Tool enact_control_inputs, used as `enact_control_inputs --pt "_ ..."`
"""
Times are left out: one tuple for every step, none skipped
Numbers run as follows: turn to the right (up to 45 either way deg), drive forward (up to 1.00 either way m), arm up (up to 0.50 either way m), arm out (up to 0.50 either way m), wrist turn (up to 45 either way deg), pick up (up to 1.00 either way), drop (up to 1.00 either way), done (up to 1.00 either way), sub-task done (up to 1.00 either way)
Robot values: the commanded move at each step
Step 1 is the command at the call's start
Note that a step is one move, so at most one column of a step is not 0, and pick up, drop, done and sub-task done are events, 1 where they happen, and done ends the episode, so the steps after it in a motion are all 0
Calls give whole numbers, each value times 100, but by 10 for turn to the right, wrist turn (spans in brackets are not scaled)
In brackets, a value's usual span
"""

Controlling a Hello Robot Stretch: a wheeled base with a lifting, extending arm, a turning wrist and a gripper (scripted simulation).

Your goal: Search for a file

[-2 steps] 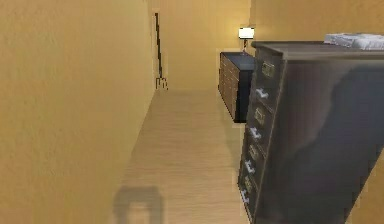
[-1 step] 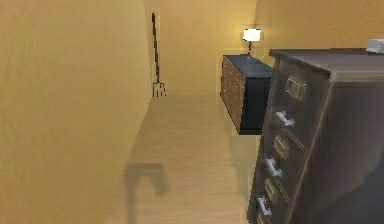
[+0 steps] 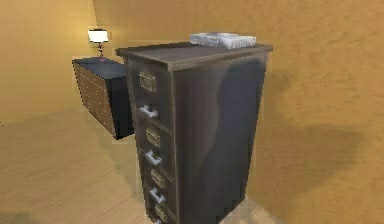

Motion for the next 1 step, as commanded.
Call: enact_control_inputs --pt "0 0 0 0 0 0 0 100 0"
